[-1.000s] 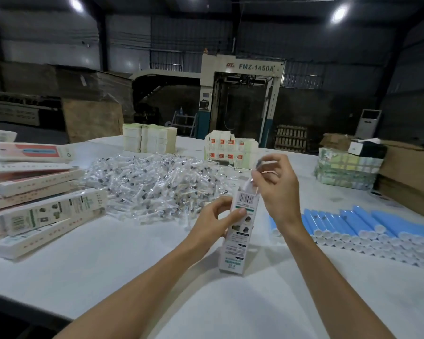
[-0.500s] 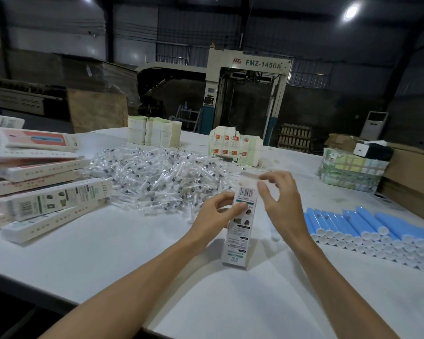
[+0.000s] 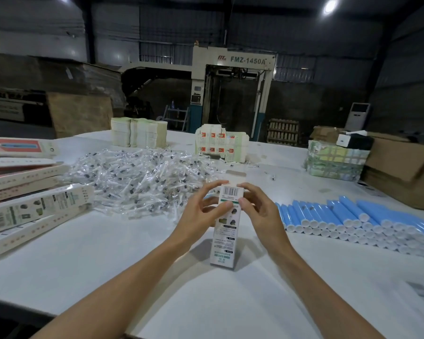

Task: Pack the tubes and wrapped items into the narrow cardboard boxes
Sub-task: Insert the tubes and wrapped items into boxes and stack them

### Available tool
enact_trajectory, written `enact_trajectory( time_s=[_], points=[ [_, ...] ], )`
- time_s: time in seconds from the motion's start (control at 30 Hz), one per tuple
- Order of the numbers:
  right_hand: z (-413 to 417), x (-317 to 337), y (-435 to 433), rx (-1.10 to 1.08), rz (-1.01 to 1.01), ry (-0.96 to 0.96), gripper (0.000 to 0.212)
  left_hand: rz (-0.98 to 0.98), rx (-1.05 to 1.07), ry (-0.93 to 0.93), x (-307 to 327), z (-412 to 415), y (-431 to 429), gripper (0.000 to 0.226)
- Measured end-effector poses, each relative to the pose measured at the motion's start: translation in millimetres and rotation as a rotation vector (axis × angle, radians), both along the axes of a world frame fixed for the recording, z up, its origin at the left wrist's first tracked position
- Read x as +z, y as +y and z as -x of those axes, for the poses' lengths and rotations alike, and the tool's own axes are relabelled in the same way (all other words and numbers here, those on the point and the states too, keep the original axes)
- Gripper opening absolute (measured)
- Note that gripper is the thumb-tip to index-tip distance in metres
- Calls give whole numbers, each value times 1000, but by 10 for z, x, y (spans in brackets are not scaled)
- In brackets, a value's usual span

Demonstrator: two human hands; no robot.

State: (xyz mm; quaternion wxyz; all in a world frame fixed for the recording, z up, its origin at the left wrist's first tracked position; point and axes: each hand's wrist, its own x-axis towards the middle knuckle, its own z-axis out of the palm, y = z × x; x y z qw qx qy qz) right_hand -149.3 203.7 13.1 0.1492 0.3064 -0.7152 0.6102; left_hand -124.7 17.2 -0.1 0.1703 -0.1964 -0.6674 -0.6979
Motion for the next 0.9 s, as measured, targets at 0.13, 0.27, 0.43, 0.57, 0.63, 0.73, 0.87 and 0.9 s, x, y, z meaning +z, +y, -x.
enact_trajectory(
  time_s=[0.13, 0.27, 0.43, 0.57, 0.63, 0.73, 0.87, 0.9],
  points=[
    [-3, 19, 43, 63, -26, -64, 23, -6, 3, -45, -14, -1, -3, 43],
    [37, 18, 109, 113, -74, -84, 11, 20, -30, -89, -25, -17, 15, 41],
    [82, 23, 172, 3, 142, -218, 16, 89, -77, -125, -36, -40, 65, 39],
    [131, 21, 218, 41, 90, -206, 19, 112, -109, -145, -31, -65, 71, 35],
    [140, 33, 222, 25, 93, -170, 16, 122, -105, -152, -18, -74, 67, 38],
    [132, 48, 238, 8, 19, -79, 22, 140, -100, -148, -17, -81, 56, 41],
    [145, 54, 305, 33, -98, -29, 23, 158, -90, -140, -20, -87, 28, 37],
    [141, 60, 316, 61, -77, -54, 21, 160, -83, -136, -18, -82, 21, 37]
  ],
)
